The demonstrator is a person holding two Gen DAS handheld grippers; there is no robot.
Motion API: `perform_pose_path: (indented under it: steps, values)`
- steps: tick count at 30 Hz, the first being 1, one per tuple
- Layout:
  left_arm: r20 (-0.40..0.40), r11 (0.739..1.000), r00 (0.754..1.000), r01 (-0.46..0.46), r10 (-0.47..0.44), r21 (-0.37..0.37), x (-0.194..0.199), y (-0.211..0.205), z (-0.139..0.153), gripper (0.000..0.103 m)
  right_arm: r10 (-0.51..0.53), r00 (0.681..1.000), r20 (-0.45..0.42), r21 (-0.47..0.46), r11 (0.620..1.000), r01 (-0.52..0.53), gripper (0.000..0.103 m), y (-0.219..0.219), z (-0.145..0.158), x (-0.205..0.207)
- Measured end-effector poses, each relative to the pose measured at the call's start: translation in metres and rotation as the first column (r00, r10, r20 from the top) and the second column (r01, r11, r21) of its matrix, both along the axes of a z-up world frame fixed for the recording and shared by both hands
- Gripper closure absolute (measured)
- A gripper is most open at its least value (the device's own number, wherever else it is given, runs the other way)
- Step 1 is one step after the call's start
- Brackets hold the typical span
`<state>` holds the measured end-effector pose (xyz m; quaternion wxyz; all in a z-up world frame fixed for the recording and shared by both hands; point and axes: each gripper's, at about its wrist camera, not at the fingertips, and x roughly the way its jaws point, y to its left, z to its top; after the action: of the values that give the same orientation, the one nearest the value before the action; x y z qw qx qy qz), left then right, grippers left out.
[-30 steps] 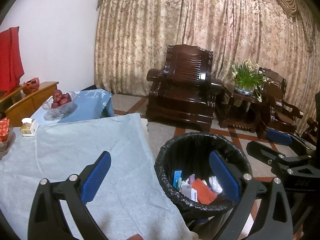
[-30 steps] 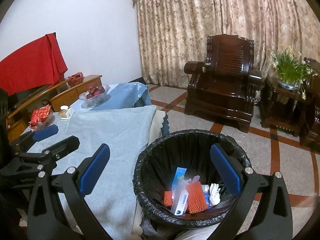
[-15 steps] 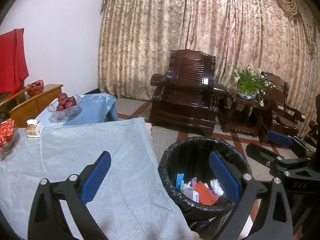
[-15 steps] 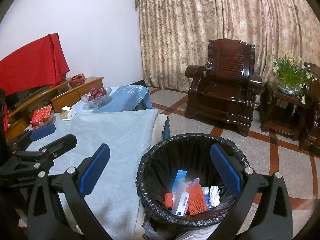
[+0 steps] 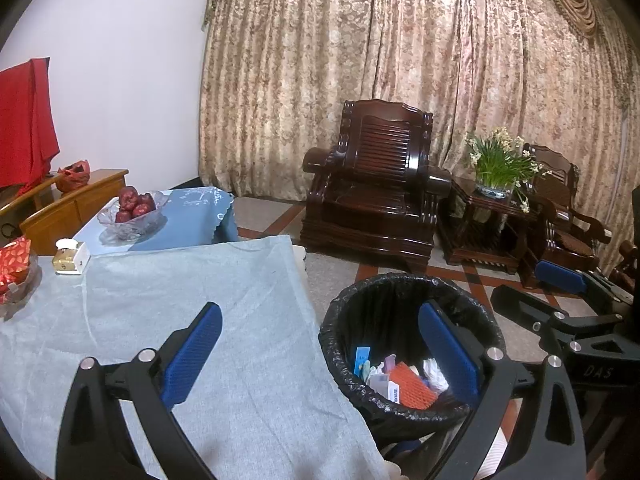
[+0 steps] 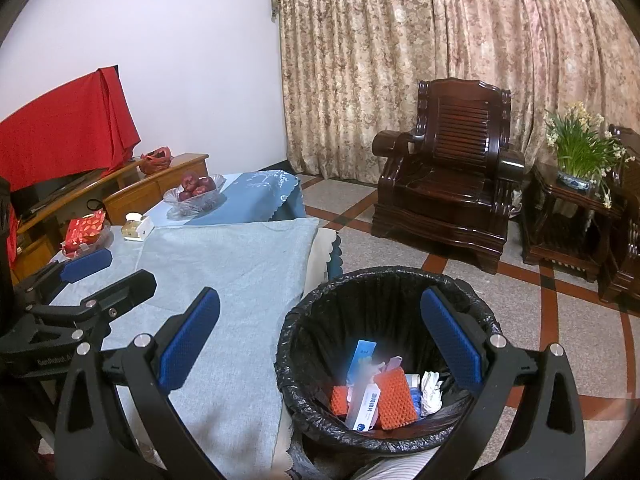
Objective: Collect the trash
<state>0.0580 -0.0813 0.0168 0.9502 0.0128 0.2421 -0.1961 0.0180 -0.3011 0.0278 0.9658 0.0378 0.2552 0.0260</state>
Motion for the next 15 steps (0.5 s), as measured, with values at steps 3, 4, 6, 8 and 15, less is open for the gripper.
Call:
perform_pose_path:
  steps: [3, 4, 6, 8, 15]
  values:
    - [0.001, 1.000, 1.000, 0.000, 0.000, 0.002, 0.0002, -0.0001, 0.0000, 0.006, -0.001, 1.000, -0.002, 0.000, 1.000, 0.001, 0.005, 0.0004, -0.0001, -0.0001]
    - [0.001, 1.000, 1.000, -0.001, 0.001, 0.001, 0.0002, -0.0002, 0.0001, 0.006, 0.000, 1.000, -0.002, 0.001, 1.000, 0.000, 0.005, 0.0005, 0.0000, -0.0004]
    - [0.001, 1.000, 1.000, -0.001, 0.001, 0.001, -0.0001, 0.0001, 0.0004, 0.006, 0.000, 1.000, -0.001, 0.000, 1.000, 0.000, 0.005, 0.0000, 0.0001, 0.0001]
    - [0.002, 1.000, 1.000, -0.002, 0.002, 0.002, -0.0004, 0.0003, 0.0005, 0.006, 0.000, 1.000, 0.000, 0.000, 1.000, 0.000, 0.005, 0.0004, 0.0005, -0.0005]
    - [0.002, 1.000, 1.000, 0.000, 0.000, 0.002, -0.0001, 0.0007, 0.0009, 0.006, 0.000, 1.000, -0.001, 0.000, 1.000, 0.000, 0.005, -0.0008, 0.0005, 0.0002]
